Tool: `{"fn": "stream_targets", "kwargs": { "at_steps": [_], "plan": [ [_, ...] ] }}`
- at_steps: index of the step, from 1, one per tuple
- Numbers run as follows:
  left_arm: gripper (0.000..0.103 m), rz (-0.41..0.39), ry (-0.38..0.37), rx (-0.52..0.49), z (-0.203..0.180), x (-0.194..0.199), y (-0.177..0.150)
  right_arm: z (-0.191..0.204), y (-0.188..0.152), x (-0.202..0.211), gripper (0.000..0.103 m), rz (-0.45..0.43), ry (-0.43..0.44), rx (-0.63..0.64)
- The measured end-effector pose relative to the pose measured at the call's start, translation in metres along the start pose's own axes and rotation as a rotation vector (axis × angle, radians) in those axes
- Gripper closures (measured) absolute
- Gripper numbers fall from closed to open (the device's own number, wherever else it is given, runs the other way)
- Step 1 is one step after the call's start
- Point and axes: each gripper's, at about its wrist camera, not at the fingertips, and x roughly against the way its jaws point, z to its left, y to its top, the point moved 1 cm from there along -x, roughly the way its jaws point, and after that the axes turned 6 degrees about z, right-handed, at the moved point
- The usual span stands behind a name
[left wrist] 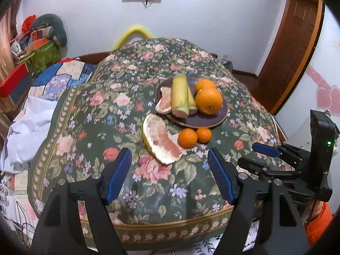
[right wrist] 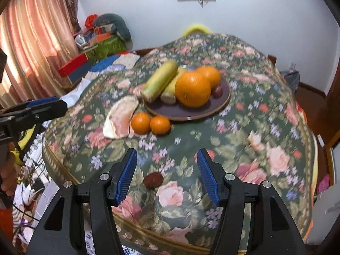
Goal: Organize fruits
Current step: 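Grasp the second pink pomelo segment with the left gripper while the right grasps another date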
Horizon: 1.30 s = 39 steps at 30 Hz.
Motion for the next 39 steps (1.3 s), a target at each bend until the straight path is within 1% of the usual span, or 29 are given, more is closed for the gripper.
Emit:
{"fn": "stream_targets", "kwargs": {
  "at_steps": [7, 8, 11, 14, 15, 17, 24, 30, 36, 39],
  "plan": [
    [0.029, 0.046, 0.000, 0.005, 0.006, -0.014, -0.015, 0.012, -0.012, -0.017, 0.048, 0.061, 0.031, 0.020],
    [0.029, 0.050, 0.001, 0.005, 0.007, -0.016, -0.016, 0.014, -0.013, -0.019, 0.050, 0.066, 0.033, 0.025],
    [0.029, 0.061, 0.000, 0.008, 0.008, -0.020, -0.018, 0.017, -0.018, -0.029, 0.064, 0.097, 0.033, 0.041],
    [0.029, 0.069, -0.001, 0.011, 0.009, -0.024, -0.020, 0.018, -0.019, -0.029, 0.071, 0.086, 0.009, 0.052],
    [0.029, 0.072, 0.000, 0.011, 0.010, -0.026, -0.020, 0.018, -0.019, -0.028, 0.076, 0.085, 0.006, 0.053],
    [0.029, 0.080, 0.001, 0.014, 0.011, -0.030, -0.021, 0.017, -0.019, -0.028, 0.081, 0.085, 0.005, 0.058],
    [0.029, 0.092, 0.000, 0.022, 0.013, -0.041, -0.016, 0.013, -0.014, -0.025, 0.084, 0.066, 0.022, 0.043],
    [0.029, 0.099, 0.001, 0.020, 0.014, -0.052, -0.005, 0.004, -0.001, -0.017, 0.084, 0.021, 0.015, 0.023],
    [0.029, 0.145, -0.010, 0.038, 0.017, -0.082, 0.007, -0.012, 0.016, -0.011, 0.084, -0.027, 0.005, -0.006],
    [0.029, 0.165, 0.007, 0.041, 0.018, -0.098, 0.014, -0.018, 0.024, -0.011, 0.084, -0.039, 0.004, -0.017]
  ]
}}
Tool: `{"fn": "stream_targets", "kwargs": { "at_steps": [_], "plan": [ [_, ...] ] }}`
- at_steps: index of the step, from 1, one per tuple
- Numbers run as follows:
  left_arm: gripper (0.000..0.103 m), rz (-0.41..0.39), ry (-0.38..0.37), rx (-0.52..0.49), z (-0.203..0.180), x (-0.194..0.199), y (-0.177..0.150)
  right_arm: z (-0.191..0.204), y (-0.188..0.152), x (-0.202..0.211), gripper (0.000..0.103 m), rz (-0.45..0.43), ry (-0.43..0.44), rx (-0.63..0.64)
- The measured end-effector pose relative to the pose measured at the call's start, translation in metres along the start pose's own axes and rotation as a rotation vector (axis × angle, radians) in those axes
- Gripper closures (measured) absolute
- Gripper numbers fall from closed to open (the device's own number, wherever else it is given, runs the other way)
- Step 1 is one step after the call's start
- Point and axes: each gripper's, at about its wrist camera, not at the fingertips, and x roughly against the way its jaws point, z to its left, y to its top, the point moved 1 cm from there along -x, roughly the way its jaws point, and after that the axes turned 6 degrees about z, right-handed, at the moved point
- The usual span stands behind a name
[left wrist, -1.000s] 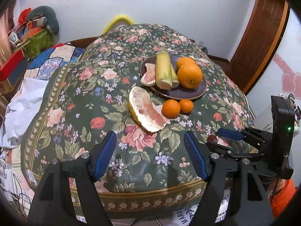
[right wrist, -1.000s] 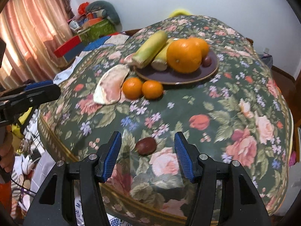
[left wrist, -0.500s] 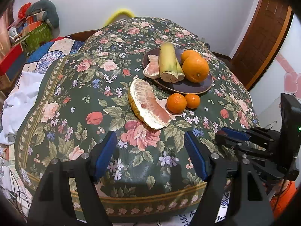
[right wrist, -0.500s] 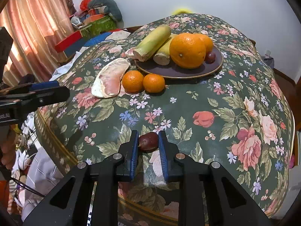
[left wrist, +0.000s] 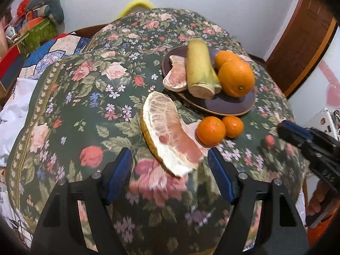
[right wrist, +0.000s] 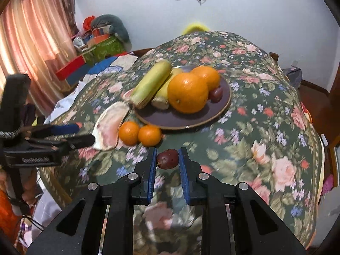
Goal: Organize fruits
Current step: 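Grasp the second pink pomelo segment with the left gripper while the right grasps another date, then carry the pomelo segment onto the plate with the left gripper while the right places the date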
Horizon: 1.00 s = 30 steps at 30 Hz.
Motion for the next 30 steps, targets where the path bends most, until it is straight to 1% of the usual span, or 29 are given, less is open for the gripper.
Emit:
{"fn": "stream_targets", "kwargs": {
  "at_steps": [4, 9, 12, 17, 24, 30],
  "plan": [
    [0.029, 0.011, 0.011, 0.014, 0.004, -0.015, 0.011, -0.006, 0.008, -0.002, 0.084, -0.011, -0.007, -0.001],
    [0.031, 0.005, 0.016, 0.004, 0.004, -0.027, 0.024, -0.012, 0.017, -0.007, 0.084, -0.019, -0.007, 0.001],
    [0.037, 0.002, 0.025, -0.006, 0.004, -0.034, 0.029, -0.015, 0.022, -0.011, 0.084, -0.022, -0.003, 0.003],
    [0.050, -0.013, 0.062, -0.032, 0.002, -0.041, 0.033, -0.015, 0.029, -0.016, 0.084, -0.027, 0.004, 0.009],
    [0.052, -0.036, 0.064, -0.040, 0.002, -0.037, 0.030, -0.018, 0.032, -0.020, 0.084, -0.029, 0.005, 0.001],
    [0.052, -0.085, 0.053, -0.035, 0.001, -0.017, 0.024, -0.023, 0.034, -0.017, 0.084, -0.037, -0.001, -0.004]
  ]
}}
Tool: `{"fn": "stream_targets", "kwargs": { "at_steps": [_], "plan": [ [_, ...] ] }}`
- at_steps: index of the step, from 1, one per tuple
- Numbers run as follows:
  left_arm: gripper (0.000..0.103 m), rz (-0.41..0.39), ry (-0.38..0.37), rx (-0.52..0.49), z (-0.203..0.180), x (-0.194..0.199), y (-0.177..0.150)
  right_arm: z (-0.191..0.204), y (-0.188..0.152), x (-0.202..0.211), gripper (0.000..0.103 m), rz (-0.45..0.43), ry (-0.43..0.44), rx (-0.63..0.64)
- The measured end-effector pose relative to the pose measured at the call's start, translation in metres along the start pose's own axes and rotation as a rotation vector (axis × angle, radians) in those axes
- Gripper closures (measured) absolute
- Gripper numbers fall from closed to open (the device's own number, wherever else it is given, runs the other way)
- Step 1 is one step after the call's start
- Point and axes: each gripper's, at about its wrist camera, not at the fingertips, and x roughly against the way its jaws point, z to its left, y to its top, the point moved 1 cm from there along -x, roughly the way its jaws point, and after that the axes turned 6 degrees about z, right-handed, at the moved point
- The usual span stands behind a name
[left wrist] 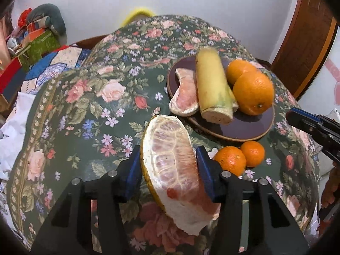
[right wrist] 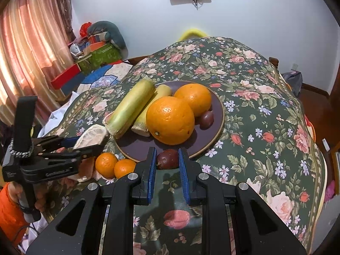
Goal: Organize fruits
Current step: 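Carry the pomelo segment onto the plate with the left gripper while the right places the date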
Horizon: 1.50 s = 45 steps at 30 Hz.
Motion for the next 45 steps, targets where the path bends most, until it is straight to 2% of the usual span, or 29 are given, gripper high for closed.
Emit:
{"fn": "stream_targets", "kwargs": {
  "at_steps": [8, 17, 24, 31, 45],
  "plan": [
    [0.052, -0.109, -0.040, -0.020, -0.013, 0.040, 0.014, -0.008, 0.011, 0.008, 0.084, -0.035, -0.011, -0.015],
    [0.052, -0.185, -0.093, -0.069, -0.045, 0.051, 0.046, -0.019, 0.027, 0.010, 0.084, -0.071, -0.030, -0.019],
    [0.052, -0.189, -0.108, -0.101, -0.063, 0.034, 0.070, -0.028, 0.038, 0.000, 0.084, -0.076, -0.048, -0.013],
    [0.052, -0.159, -0.088, -0.141, -0.075, 0.007, 0.085, -0.039, 0.044, -0.016, 0.084, -0.057, -0.056, -0.010],
    [0.052, -0.129, -0.069, -0.138, -0.076, -0.017, 0.095, -0.042, 0.033, -0.036, 0.084, 0.004, -0.034, 0.002]
  ]
}}
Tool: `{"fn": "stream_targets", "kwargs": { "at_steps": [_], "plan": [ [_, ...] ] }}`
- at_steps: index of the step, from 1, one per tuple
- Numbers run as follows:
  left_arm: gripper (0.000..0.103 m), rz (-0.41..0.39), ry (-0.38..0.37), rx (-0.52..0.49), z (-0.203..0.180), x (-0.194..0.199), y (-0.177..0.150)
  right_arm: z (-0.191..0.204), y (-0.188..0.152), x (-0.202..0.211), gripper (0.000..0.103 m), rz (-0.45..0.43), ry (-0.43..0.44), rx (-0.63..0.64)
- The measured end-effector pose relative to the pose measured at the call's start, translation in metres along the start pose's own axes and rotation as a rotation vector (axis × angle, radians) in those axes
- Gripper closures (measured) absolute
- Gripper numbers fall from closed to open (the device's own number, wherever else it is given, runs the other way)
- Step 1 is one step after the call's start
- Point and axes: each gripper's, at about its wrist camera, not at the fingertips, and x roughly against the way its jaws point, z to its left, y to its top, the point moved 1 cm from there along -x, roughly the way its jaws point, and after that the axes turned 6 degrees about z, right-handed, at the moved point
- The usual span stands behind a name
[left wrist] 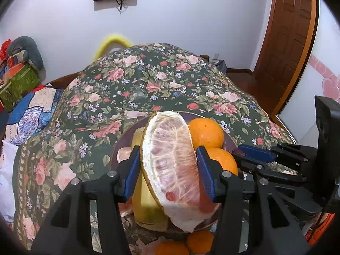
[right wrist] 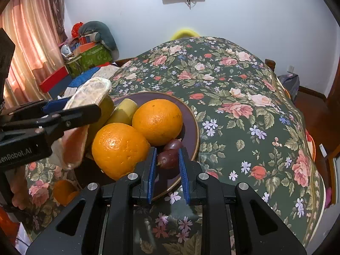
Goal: Organize fruits
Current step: 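Carry the pomelo segment onto the plate with the left gripper while the right places the date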
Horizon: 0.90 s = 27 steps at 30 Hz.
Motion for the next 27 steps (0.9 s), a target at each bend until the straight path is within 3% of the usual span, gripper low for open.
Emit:
{"fn": "stream_targets", "kwargs": {
  "at_steps": [9, 27],
  "plan": [
    [0.052, -0.045, -0.002, 0.011, 0.004, 0.022, 0.004, -0.005, 0.002, 0.002, 0.069, 0.000, -0.027, -0.010],
    [0.051, -0.039, 0.009, 0.029, 0.014, 0.086, -0.038, 0.033, 0.000, 0.059, 0.066, -0.081, -0.027, 0.040]
  ]
}}
